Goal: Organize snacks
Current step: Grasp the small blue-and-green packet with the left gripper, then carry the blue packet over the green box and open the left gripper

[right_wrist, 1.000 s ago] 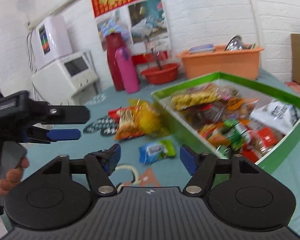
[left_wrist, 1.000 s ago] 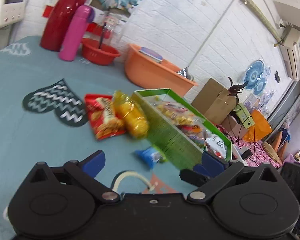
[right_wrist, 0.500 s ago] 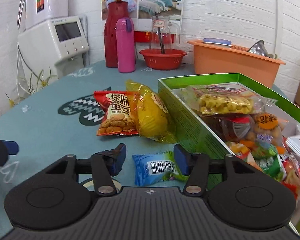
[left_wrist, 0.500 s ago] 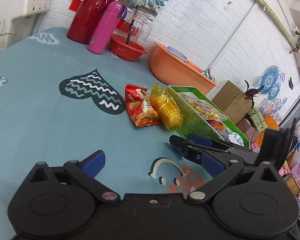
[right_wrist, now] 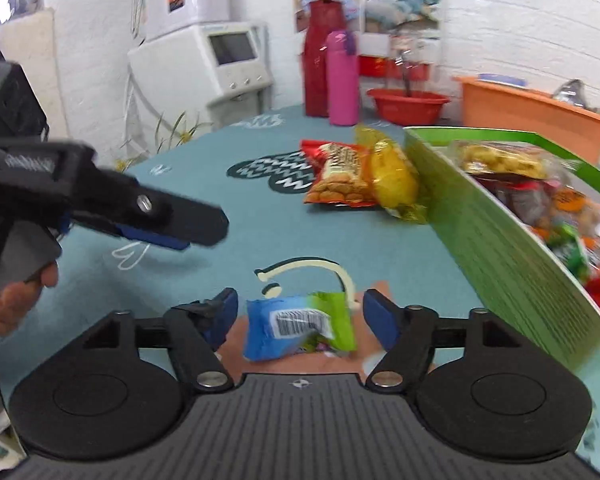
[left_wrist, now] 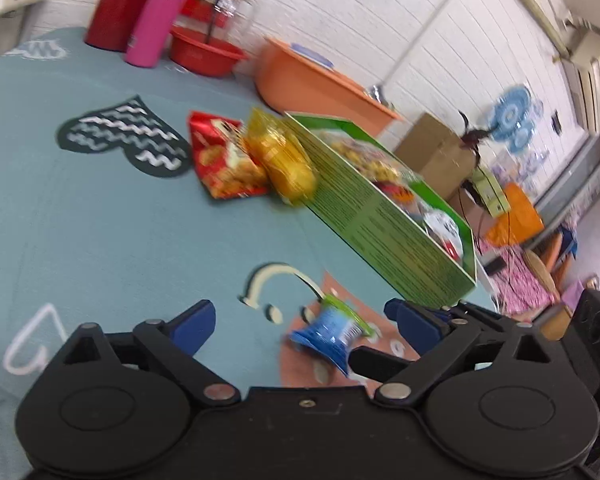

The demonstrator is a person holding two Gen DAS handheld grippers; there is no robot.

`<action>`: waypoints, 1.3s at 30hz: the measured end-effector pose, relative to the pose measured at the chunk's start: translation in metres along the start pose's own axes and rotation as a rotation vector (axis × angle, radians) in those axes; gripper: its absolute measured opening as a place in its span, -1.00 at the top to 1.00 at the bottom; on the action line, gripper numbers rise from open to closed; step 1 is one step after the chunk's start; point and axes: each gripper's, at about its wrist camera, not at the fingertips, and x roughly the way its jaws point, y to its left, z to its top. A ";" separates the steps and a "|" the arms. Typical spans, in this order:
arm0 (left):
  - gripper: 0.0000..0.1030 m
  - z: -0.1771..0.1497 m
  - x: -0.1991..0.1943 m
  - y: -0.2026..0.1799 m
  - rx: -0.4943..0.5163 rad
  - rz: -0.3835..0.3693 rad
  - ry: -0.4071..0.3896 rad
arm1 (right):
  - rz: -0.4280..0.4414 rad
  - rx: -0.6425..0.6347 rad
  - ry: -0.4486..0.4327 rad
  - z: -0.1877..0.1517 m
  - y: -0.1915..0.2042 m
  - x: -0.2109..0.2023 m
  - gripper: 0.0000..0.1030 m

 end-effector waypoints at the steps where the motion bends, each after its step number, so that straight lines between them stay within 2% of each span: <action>1: -1.00 -0.001 0.004 -0.003 0.015 -0.009 0.017 | -0.002 0.016 -0.001 -0.002 -0.002 -0.006 -1.00; 7: -0.99 -0.002 0.031 -0.009 0.017 -0.049 0.097 | -0.006 0.058 0.025 -0.010 -0.006 -0.008 -1.00; 8: -0.75 -0.002 0.035 -0.010 0.010 -0.054 0.107 | 0.001 0.063 0.034 -0.011 -0.005 -0.005 -1.00; 9: -0.63 -0.002 0.037 -0.010 0.007 -0.061 0.112 | 0.008 0.067 0.038 -0.012 -0.005 -0.003 -1.00; 11: -0.07 -0.001 0.041 -0.010 -0.014 -0.109 0.155 | 0.015 0.068 0.045 -0.014 -0.002 0.000 -1.00; 12: -0.04 -0.001 0.043 -0.011 -0.026 -0.133 0.169 | 0.015 0.068 0.047 -0.015 -0.003 0.000 -1.00; 16: -0.16 -0.002 0.041 -0.014 -0.025 -0.111 0.144 | 0.012 0.076 0.046 -0.015 -0.007 0.001 -1.00; 21: -0.13 0.000 0.048 -0.017 -0.039 -0.115 0.145 | -0.009 0.091 0.054 -0.012 -0.013 0.008 -0.95; 25: 0.06 -0.001 0.052 -0.018 -0.036 -0.126 0.154 | -0.016 0.096 0.051 -0.011 -0.015 0.012 -0.76; 27: 0.24 -0.002 0.053 -0.019 -0.027 -0.118 0.150 | -0.024 0.102 0.046 -0.010 -0.016 0.014 -0.57; 28: 0.48 -0.003 0.053 -0.020 -0.016 -0.101 0.145 | -0.030 0.101 0.043 -0.010 -0.016 0.015 -0.42; 34: 0.52 -0.002 0.049 -0.033 -0.009 -0.105 0.121 | -0.043 0.089 0.027 -0.010 -0.016 0.005 -0.25; 39: 0.52 0.020 0.041 -0.064 0.064 -0.156 0.056 | -0.097 0.073 -0.072 0.002 -0.019 -0.021 -0.25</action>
